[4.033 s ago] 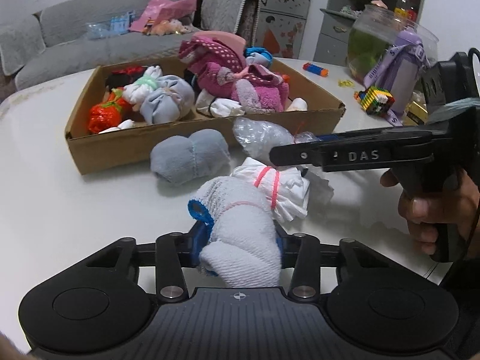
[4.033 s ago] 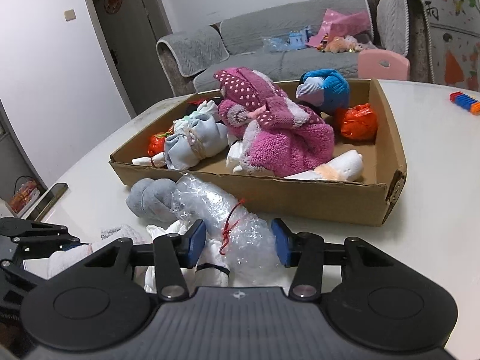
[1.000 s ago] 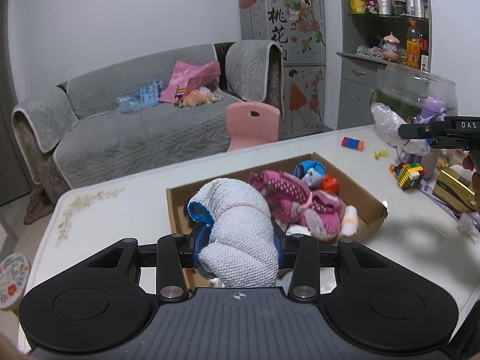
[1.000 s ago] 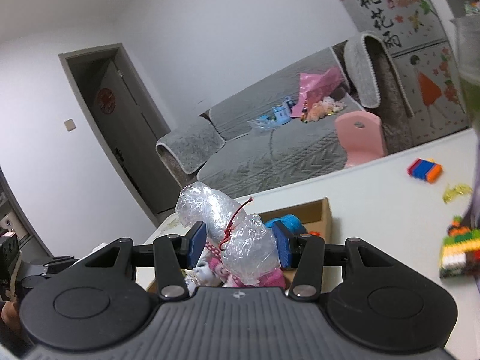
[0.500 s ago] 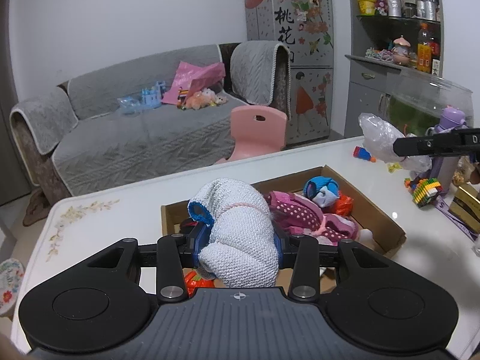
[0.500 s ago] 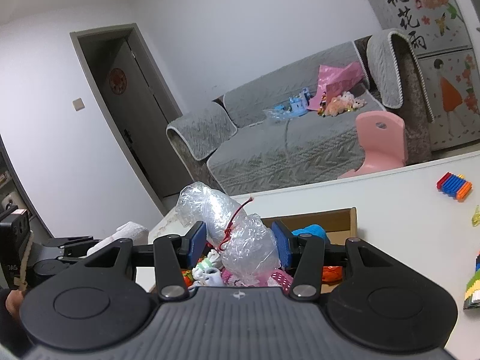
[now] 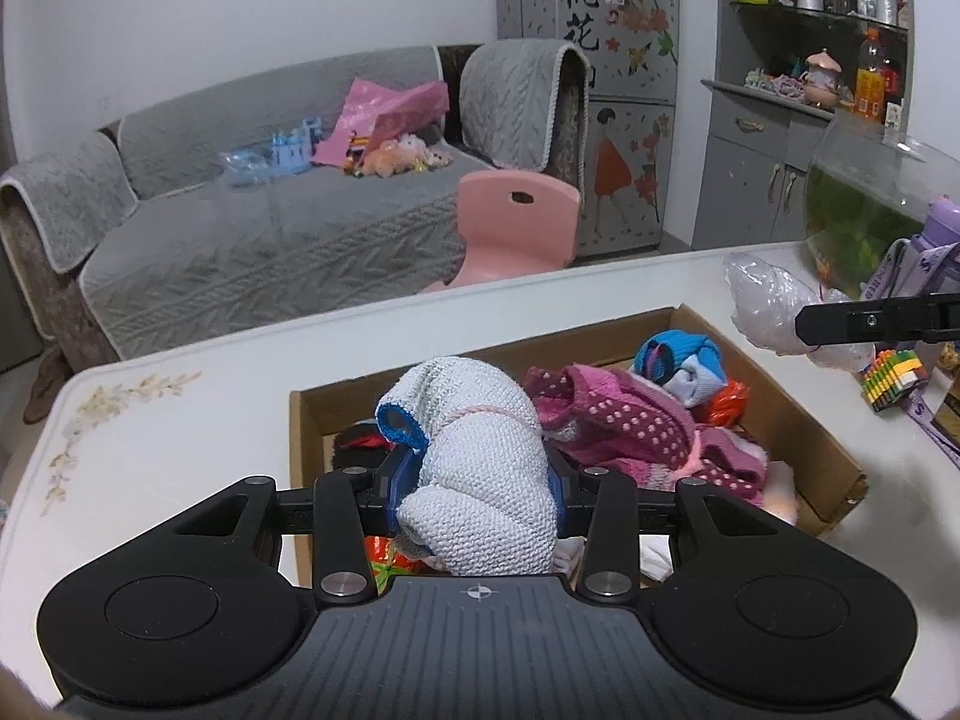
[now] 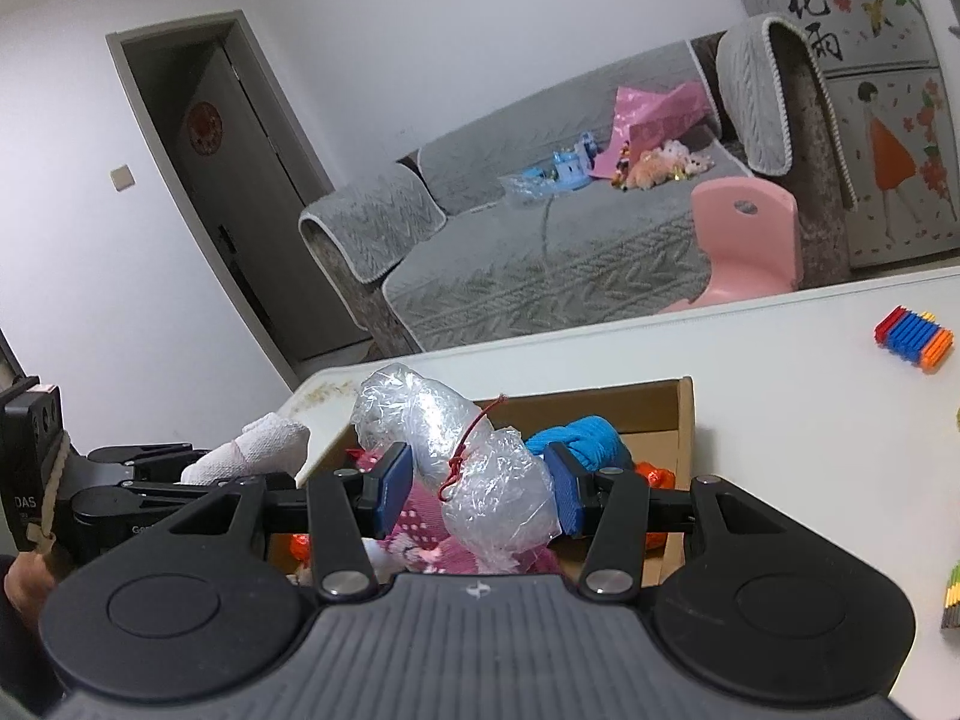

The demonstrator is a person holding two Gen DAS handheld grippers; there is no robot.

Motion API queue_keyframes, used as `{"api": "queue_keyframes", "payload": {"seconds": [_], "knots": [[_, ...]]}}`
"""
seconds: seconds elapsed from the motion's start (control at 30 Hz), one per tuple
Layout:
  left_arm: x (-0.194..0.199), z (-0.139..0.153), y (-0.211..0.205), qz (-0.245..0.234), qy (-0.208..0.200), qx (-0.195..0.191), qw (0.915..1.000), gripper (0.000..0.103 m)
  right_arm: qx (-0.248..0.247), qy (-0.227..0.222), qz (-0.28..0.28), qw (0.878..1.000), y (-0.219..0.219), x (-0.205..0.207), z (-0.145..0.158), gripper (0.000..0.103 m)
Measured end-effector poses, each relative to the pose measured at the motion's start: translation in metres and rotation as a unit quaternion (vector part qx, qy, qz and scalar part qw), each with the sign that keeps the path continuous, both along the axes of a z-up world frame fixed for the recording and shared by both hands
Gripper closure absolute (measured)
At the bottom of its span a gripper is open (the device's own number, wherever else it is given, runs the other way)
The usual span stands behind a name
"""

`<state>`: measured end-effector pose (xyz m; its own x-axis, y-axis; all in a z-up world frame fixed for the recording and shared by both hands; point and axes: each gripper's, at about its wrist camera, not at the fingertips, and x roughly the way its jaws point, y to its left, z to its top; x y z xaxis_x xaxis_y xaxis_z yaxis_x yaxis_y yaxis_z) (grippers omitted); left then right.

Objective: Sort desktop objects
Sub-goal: 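Lift both held items and carry them over the cardboard box, then lower both items into the box and open both tools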

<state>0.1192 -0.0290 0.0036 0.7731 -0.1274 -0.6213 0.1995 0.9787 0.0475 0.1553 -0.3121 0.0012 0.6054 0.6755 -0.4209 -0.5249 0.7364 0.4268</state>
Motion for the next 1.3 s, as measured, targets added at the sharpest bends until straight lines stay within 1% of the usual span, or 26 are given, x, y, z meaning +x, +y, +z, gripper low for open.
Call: {"api": "queue_keyframes", "payload": {"seconds": [0.2, 0.27, 0.37, 0.5, 0.7, 0.77, 0.97, 1.03, 1.07, 1.13, 1.17, 1.2, 1.23, 1.27, 1.3], "knots": [[0.015, -0.011, -0.002, -0.002, 0.011, -0.003, 0.9999, 0.055, -0.022, -0.002, 0.016, 1.0, 0.025, 0.016, 0.004, 0.058], [0.021, -0.012, -0.004, -0.003, 0.012, -0.004, 0.9999, 0.055, -0.036, 0.0, 0.02, 0.999, 0.036, 0.024, 0.004, 0.058], [0.033, -0.016, -0.007, -0.004, 0.016, -0.004, 0.9999, 0.055, -0.06, 0.001, 0.021, 0.998, 0.053, 0.033, 0.001, 0.058], [0.046, -0.024, -0.015, -0.007, 0.022, -0.001, 0.9997, 0.055, -0.081, 0.007, 0.024, 0.996, 0.068, 0.04, -0.009, 0.058], [0.059, -0.038, -0.022, -0.012, 0.033, 0.004, 0.9994, 0.054, -0.121, 0.006, 0.012, 0.993, 0.075, 0.045, -0.023, 0.059], [0.06, -0.043, -0.024, -0.015, 0.034, 0.008, 0.9993, 0.055, -0.128, 0.003, 0.009, 0.992, 0.077, 0.045, -0.024, 0.061], [0.06, -0.045, -0.027, -0.013, 0.037, 0.014, 0.9991, 0.055, -0.141, 0.0, 0.009, 0.99, 0.084, 0.045, -0.023, 0.061], [0.06, -0.045, -0.029, -0.009, 0.038, 0.019, 0.9991, 0.052, -0.145, 0.0, 0.009, 0.989, 0.086, 0.044, -0.022, 0.061], [0.06, -0.045, -0.029, -0.007, 0.037, 0.022, 0.999, 0.049, -0.146, -0.002, 0.008, 0.989, 0.086, 0.044, -0.021, 0.061], [0.059, -0.045, -0.032, -0.006, 0.035, 0.028, 0.999, 0.048, -0.147, -0.004, 0.007, 0.989, 0.087, 0.042, -0.019, 0.06], [0.059, -0.045, -0.033, -0.005, 0.036, 0.031, 0.9989, 0.043, -0.147, -0.007, 0.006, 0.989, 0.088, 0.042, -0.018, 0.06], [0.058, -0.046, -0.032, -0.003, 0.037, 0.031, 0.9988, 0.035, -0.149, -0.01, 0.006, 0.989, 0.088, 0.042, -0.016, 0.059], [0.055, -0.045, -0.032, -0.001, 0.034, 0.031, 0.999, 0.03, -0.149, -0.011, 0.006, 0.989, 0.088, 0.041, -0.014, 0.057], [0.052, -0.045, -0.032, 0.003, 0.026, 0.033, 0.9991, 0.02, -0.149, -0.013, 0.006, 0.989, 0.087, 0.041, -0.013, 0.053], [0.049, -0.044, -0.031, 0.006, 0.019, 0.037, 0.9991, 0.016, -0.148, -0.017, 0.005, 0.989, 0.086, 0.04, -0.011, 0.052]]}}
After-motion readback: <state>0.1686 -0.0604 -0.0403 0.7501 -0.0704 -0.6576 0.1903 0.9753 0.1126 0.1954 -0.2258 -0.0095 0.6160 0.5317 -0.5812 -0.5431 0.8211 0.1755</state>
